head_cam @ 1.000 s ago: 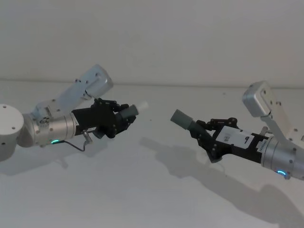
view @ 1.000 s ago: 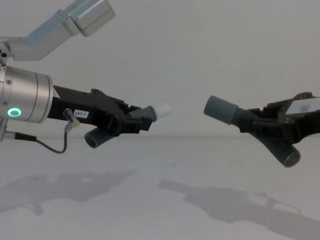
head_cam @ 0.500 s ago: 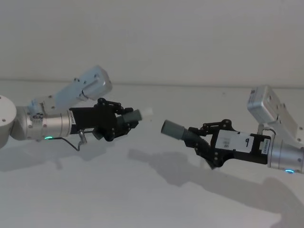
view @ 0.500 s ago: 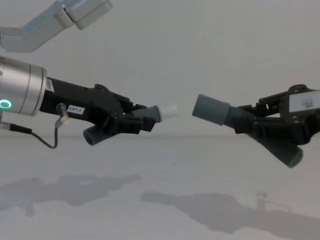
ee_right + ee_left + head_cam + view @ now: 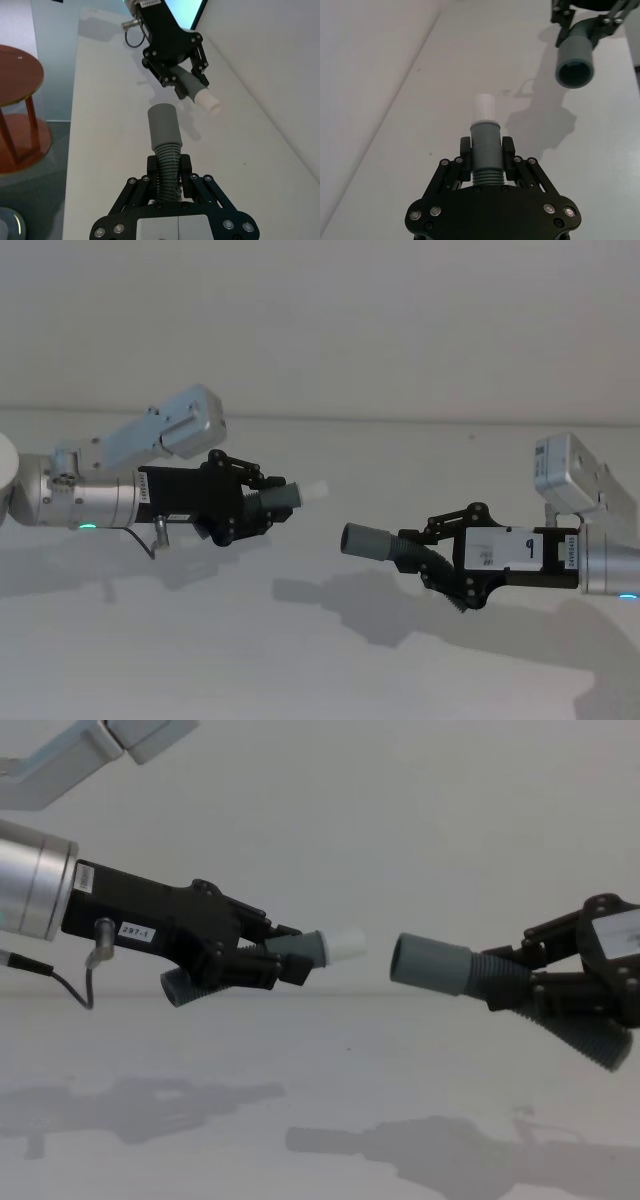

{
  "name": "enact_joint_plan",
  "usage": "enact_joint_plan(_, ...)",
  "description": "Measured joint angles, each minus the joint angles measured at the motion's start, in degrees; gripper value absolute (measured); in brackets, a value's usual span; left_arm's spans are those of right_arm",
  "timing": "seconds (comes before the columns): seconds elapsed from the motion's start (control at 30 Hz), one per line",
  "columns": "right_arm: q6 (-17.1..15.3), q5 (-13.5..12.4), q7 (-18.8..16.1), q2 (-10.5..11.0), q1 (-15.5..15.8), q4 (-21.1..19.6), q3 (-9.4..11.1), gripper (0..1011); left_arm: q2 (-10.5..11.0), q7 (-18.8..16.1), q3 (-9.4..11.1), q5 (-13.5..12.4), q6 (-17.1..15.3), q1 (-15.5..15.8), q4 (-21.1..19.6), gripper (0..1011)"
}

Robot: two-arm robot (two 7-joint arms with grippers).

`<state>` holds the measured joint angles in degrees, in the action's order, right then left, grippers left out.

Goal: Use both hands to pick up one end of the pipe from the table, align the ends, and insert them.

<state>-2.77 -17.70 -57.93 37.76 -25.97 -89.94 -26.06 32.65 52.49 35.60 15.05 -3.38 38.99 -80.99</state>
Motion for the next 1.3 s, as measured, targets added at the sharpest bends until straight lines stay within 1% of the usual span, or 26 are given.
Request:
enact_joint_plan(0.2, 0.5, 0.2, -1.0, 0.6, -1.0, 1.1, -0.7, 264, 0.6, 2.4, 0.7, 0.5, 1.5, 0.9, 0.3, 352)
enact_joint_plan(0.3, 0.6, 0.6, -1.0, 0.9, -1.4, 1.5, -1.0, 264, 0.8, 3.0, 1.0, 0.6, 1.9, 1.1, 0.4, 352)
enact_joint_plan(0.57, 0.0, 2.4, 0.0, 1.4, -2.4, 2.4, -1.9, 264, 1.5, 4.9, 2.0, 0.7, 3.0, 2.1, 0.5, 352)
enact_joint_plan(0.83, -0.8, 3.2, 1.0, 1.7, -3.0, 2.6, -2.5, 264, 1.8, 5.6, 2.6, 0.6, 3.4, 2.6, 0.3, 352)
enact_joint_plan(1.3, -2.6, 3.1, 1.9, 2.1, -3.5, 2.0, -3.1, 264, 2.1, 6.0, 3.6, 0.7, 3.5, 3.4, -0.1, 352)
